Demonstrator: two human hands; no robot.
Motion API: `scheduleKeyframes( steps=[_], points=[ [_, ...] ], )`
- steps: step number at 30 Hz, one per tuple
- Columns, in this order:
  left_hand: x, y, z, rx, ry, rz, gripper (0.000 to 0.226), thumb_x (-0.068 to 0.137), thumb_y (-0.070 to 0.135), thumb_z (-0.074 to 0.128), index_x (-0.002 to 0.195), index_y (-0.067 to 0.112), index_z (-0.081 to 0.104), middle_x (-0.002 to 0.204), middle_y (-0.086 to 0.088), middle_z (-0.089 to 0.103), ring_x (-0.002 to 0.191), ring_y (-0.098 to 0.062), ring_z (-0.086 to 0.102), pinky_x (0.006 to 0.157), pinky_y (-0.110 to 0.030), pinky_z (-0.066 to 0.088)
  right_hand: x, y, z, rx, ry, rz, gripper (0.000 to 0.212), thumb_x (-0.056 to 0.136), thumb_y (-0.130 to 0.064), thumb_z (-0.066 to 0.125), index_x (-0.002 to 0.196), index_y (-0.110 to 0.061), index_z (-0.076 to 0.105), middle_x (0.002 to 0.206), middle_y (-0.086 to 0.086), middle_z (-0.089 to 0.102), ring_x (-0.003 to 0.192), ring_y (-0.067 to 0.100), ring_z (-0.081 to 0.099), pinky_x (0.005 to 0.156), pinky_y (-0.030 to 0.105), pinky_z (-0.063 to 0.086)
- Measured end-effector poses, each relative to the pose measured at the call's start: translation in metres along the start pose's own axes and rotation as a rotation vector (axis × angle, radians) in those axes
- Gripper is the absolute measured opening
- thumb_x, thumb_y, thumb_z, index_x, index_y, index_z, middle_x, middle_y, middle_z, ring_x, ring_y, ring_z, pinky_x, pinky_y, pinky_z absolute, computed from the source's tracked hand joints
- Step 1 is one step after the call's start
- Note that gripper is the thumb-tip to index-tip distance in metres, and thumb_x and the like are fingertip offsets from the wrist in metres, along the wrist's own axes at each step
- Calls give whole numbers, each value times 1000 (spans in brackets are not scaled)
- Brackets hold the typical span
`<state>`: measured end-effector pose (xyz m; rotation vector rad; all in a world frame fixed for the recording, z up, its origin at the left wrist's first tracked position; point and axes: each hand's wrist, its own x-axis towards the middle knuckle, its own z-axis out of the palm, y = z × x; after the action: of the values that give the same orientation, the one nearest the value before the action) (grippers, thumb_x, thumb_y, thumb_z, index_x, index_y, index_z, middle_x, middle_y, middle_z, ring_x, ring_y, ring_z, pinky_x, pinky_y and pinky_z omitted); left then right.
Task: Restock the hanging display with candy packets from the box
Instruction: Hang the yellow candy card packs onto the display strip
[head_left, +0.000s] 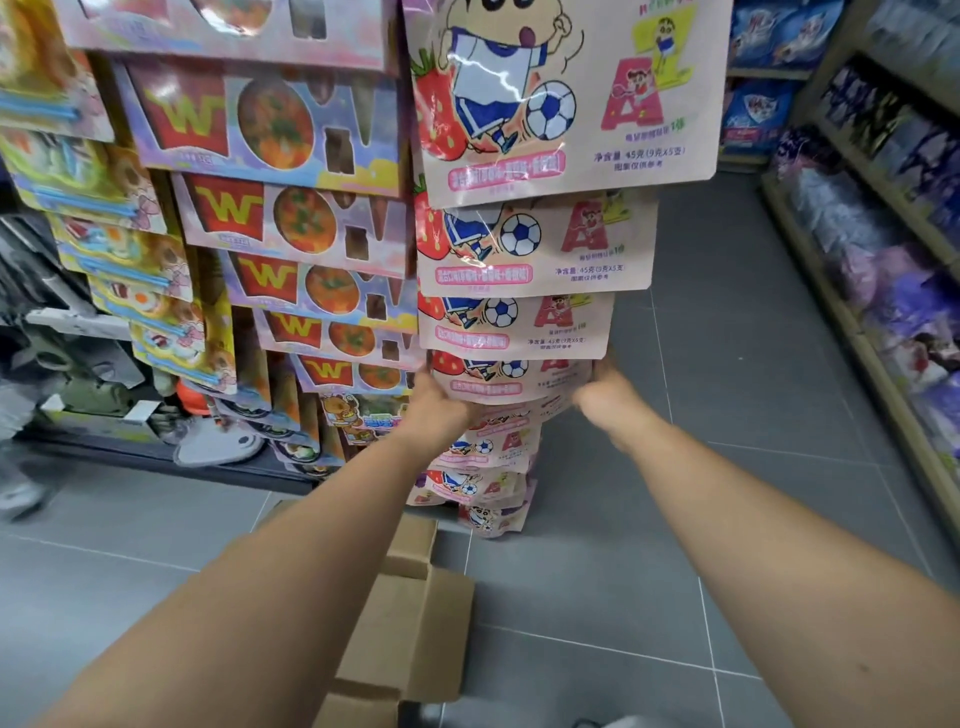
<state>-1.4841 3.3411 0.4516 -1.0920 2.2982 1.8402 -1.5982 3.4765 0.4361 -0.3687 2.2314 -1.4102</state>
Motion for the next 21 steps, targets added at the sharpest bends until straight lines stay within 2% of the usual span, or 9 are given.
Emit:
scheduleKeyframes(
  steps=[2, 4, 6, 9, 11, 13, 17, 19, 21],
  points=[
    [6, -3, 3, -6, 9, -26, 65, 88, 2, 56, 140, 6, 18, 132, -21, 47, 125, -35, 48, 103, -43, 41, 10, 6, 5, -7, -18, 44, 39, 91, 3, 42, 127, -11, 47, 115, 1, 54, 103, 16, 49, 80, 28, 39],
    [12, -6, 4, -35, 11, -55, 61, 88, -1, 53, 138, 4, 19, 132, -23, 46, 123, -35, 49, 104, -46, 41, 15, 12, 10, 27, -12, 83, 47, 87, 6, 43, 131, -10, 44, 122, 4, 55, 112, 20, 50, 82, 30, 41],
    [18, -11, 4, -56, 13, -73, 60, 87, -2, 53, 136, 3, 18, 126, -23, 49, 118, -32, 51, 103, -47, 41, 15, 15, 14, 26, -15, 111, 48, 86, 10, 40, 129, -11, 43, 117, 1, 54, 109, 18, 48, 85, 32, 40],
    [24, -17, 3, -50, 16, -81, 65, 86, 0, 57, 137, 1, 16, 126, -23, 49, 125, -35, 48, 104, -48, 41, 14, 21, 14, 20, -16, 142, 50, 86, 12, 38, 131, -9, 42, 114, 2, 52, 105, 16, 45, 82, 28, 39],
    [29, -24, 5, -53, 11, -91, 65, 86, -3, 56, 138, 1, 17, 123, -18, 49, 121, -32, 51, 99, -45, 47, 20, 26, 12, 29, -6, 119, 55, 87, 9, 41, 137, -12, 36, 123, 2, 52, 113, 19, 46, 89, 31, 41],
    [32, -32, 7, -50, 12, -120, 60, 87, -7, 51, 137, 2, 19, 114, -14, 47, 110, -28, 55, 86, -39, 51, 28, 32, 8, 29, -1, 103, 56, 89, 4, 47, 139, -16, 32, 125, 1, 51, 113, 17, 46, 92, 33, 41],
    [46, -53, 17, -28, 12, -85, 62, 86, -12, 51, 136, 10, 21, 117, -11, 46, 117, -27, 49, 95, -31, 42, 48, 49, 7, -51, -42, 64, 52, 90, -4, 55, 135, -19, 36, 120, -1, 52, 106, 14, 46, 87, 29, 40],
    [52, -62, 23, -28, -6, -72, 67, 86, -13, 50, 140, 12, 18, 117, -10, 47, 114, -28, 52, 97, -36, 46, 54, 59, 12, -106, -75, 65, 48, 91, -9, 54, 134, -21, 37, 118, -4, 51, 109, 12, 45, 92, 29, 39],
    [58, -72, 27, -36, -14, -64, 73, 86, -10, 50, 144, 14, 13, 124, -13, 50, 112, -29, 55, 90, -37, 51, 58, 70, 19, -108, -88, 65, 44, 92, -8, 50, 132, -22, 39, 120, -5, 52, 116, 14, 46, 98, 32, 39]
  ],
)
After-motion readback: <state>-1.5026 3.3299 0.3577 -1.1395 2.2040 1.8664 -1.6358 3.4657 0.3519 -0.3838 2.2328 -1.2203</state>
